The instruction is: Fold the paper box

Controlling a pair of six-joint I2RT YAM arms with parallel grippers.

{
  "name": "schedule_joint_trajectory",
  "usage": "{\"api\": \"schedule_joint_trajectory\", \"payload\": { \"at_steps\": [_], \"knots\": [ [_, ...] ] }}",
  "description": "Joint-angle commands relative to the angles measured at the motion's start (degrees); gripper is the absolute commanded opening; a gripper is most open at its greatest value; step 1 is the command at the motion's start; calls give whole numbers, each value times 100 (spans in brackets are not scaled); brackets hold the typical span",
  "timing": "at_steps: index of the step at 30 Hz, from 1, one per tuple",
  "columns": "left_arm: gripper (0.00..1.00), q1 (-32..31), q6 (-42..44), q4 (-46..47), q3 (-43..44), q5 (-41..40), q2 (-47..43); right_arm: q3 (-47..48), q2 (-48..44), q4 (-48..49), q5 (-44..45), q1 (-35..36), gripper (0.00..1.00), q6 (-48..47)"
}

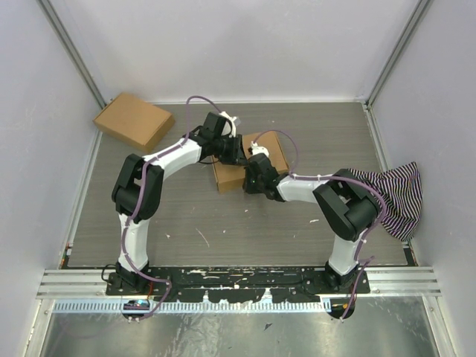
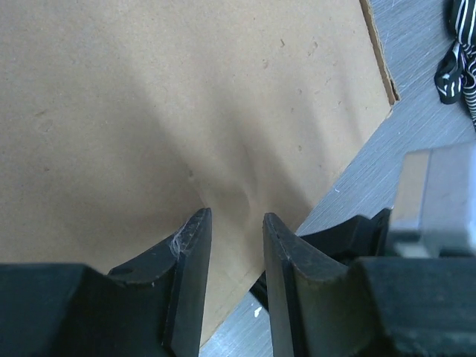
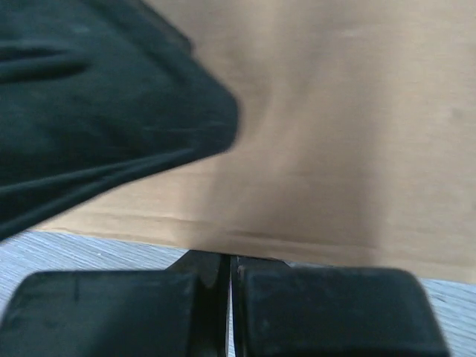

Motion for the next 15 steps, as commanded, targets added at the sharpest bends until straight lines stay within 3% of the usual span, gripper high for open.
{"api": "schedule_joint_trajectory", "payload": {
  "at_steps": [1, 8, 15],
  "knots": [
    [40, -202, 312, -1001, -316, 460, 431, 417, 323, 916, -21, 180, 1, -116],
    [39, -218, 460, -930, -451, 688, 264, 486, 381, 1299, 80, 221, 1, -28],
    [59, -192, 381, -924, -578, -57, -418, 423, 185, 1558, -239, 249, 1, -176]
  ]
}}
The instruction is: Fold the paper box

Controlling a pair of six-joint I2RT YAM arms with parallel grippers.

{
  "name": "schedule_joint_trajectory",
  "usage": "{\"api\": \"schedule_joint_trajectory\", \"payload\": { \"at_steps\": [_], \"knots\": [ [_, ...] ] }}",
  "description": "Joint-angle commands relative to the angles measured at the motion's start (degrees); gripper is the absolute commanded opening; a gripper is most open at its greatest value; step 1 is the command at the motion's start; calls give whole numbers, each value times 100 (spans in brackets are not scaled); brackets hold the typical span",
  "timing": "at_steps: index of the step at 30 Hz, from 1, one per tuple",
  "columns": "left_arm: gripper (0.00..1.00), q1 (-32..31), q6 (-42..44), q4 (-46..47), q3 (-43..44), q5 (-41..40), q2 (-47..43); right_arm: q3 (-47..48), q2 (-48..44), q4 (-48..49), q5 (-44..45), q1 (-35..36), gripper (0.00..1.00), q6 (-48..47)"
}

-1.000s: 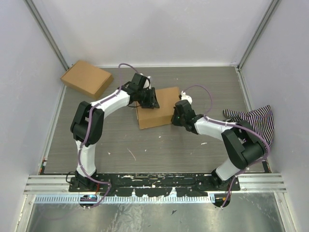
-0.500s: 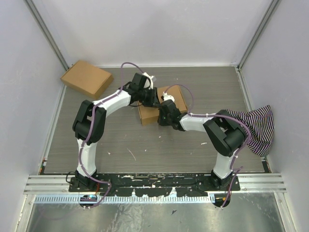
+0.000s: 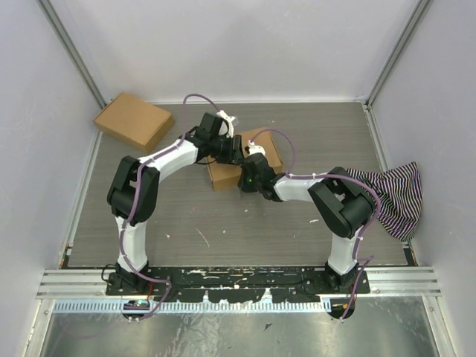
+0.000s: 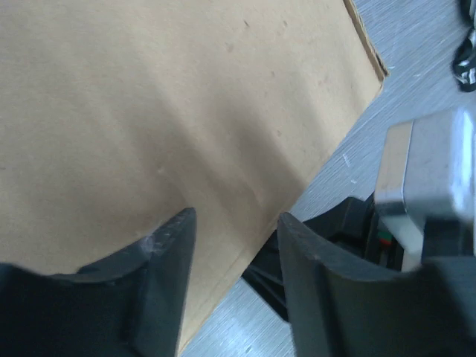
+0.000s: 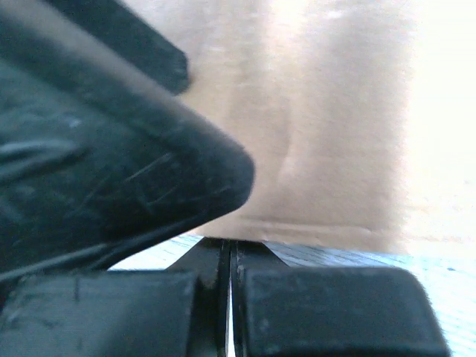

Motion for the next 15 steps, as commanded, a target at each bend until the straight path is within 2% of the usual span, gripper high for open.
{"api": "schedule_joint_trajectory", "payload": {
  "at_steps": [1, 3, 8, 9, 10, 13, 14, 15],
  "knots": [
    [66, -233, -124, -1102, -365, -272, -369, 172, -219, 1138, -118, 103, 1, -233],
    [72, -226, -138, -1109, -384, -501, -712, 25, -484, 1150, -100, 103, 1, -260],
    [76, -233, -200, -1261, -414, -1138, -1505, -330, -1401, 912, 366, 106, 1, -335],
    [76, -233, -216, -1285, -466, -1261, -1676, -345, -1592, 762, 515, 103, 5, -346],
    [76, -233, -233, -1306, -534, -1425, -1863, -350, -1779, 595, 681, 103, 14, -364],
    [77, -224, -423, -1375, -1017, -2108, -2444, -154, -2219, -97, 1559, 84, 61, -482],
    [78, -220, -518, -1364, -1237, -2370, -2633, 45, -2238, -435, 1856, 25, 73, -522],
    [79, -211, -605, -1350, -1481, -2647, -2808, 299, -2164, -777, 1966, -89, 81, -596]
  ]
}}
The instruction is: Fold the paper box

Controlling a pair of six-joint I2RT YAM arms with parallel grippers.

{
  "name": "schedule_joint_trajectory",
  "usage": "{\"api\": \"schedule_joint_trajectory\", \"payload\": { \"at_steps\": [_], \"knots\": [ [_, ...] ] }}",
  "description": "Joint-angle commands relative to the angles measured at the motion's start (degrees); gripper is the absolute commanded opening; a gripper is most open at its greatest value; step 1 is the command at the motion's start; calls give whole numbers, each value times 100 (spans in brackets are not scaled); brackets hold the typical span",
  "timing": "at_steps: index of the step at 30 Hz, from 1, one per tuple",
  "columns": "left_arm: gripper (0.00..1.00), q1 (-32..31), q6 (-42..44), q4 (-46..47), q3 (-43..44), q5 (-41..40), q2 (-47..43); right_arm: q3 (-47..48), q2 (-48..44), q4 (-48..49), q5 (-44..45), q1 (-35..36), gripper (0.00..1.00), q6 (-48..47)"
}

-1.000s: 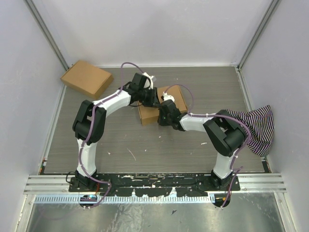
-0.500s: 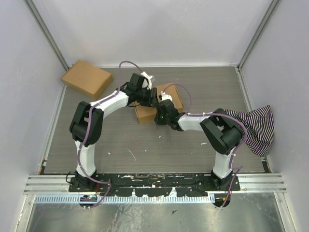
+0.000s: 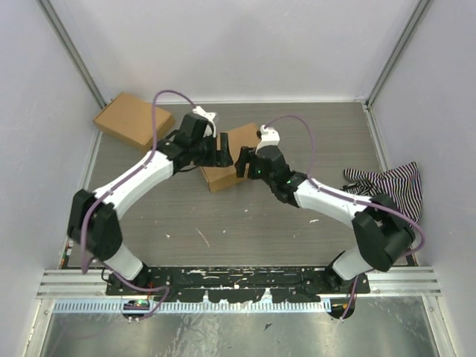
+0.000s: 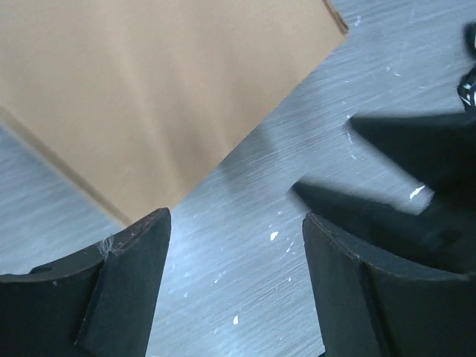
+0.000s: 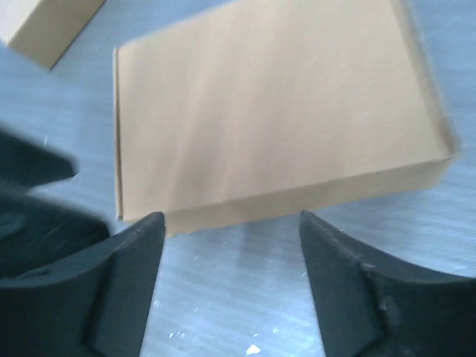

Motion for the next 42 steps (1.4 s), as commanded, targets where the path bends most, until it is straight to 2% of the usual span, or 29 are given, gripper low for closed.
{"api": "schedule_joint_trajectory", "payload": {
  "at_steps": [1, 2, 5, 7, 16, 21, 26, 31, 36, 42],
  "knots": [
    [79, -10, -406, -225, -879, -1244, -826, 985, -90, -1134, 1158, -374, 86, -374],
    [79, 11, -495, -120, -1126, -1408, -943, 1251, 122, -1352, 989, -611, 86, -405],
    [79, 75, -754, 136, -1686, -1652, -1114, 1849, 798, -1503, -337, -1332, 82, -453],
    [78, 80, -850, 342, -1913, -1696, -1105, 2160, 1208, -1479, -804, -1556, 79, -544],
    [78, 114, -1012, 917, -1930, -1718, -583, 2799, 2101, -1505, -1509, -1764, 77, -785],
    [78, 187, -1025, 1106, -1646, -1486, -13, 2761, 2391, -1587, -1766, -1801, 68, -613],
    [77, 279, -992, 1053, -1213, -1063, 599, 2154, 2190, -1299, -1949, -1799, 56, -362],
    [76, 307, -946, 1087, -943, -843, 835, 1363, 1671, -1083, -1870, -1797, 50, -173],
    [75, 309, -867, 997, -573, -605, 1049, 789, 1129, -1065, -1713, -1801, 48, -152],
    [75, 309, -702, 753, -117, -527, 1264, 706, 759, -1415, -1428, -1801, 47, -132]
  ]
}}
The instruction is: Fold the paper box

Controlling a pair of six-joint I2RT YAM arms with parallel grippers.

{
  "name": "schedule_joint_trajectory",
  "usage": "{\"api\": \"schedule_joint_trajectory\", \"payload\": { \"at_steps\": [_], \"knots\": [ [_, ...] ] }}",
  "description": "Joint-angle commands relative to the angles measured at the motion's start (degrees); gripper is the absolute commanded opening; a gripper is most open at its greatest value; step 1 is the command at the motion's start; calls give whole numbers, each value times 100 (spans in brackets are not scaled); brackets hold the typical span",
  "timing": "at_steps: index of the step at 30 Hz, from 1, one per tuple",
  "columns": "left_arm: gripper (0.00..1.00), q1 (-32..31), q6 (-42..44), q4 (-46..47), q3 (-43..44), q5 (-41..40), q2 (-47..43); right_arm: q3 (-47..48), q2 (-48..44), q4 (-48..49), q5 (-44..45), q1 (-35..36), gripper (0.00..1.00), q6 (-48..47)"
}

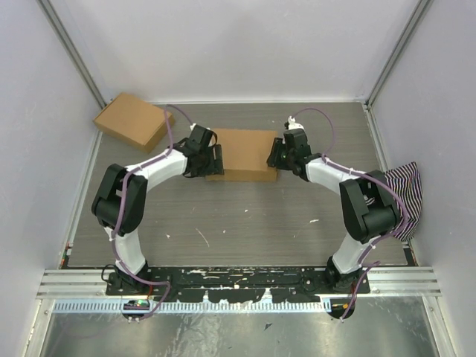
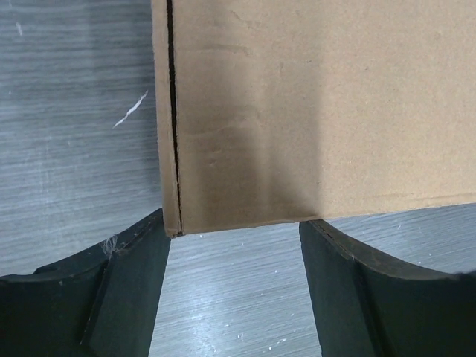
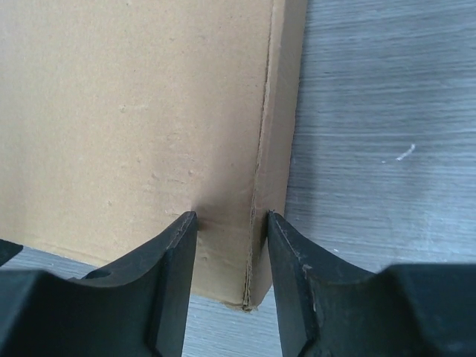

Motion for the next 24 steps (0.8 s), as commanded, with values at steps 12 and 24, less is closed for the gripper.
{"api": "schedule_joint_trajectory", "payload": {
  "at_steps": [12, 24],
  "knots": [
    [76, -43, 50, 48, 271, 308, -629, 820, -775, -1072, 796, 155, 62, -276],
    [76, -43, 28, -245, -56, 258, -1240, 1556, -1016, -1751, 1038, 76, 74, -487]
  ]
}}
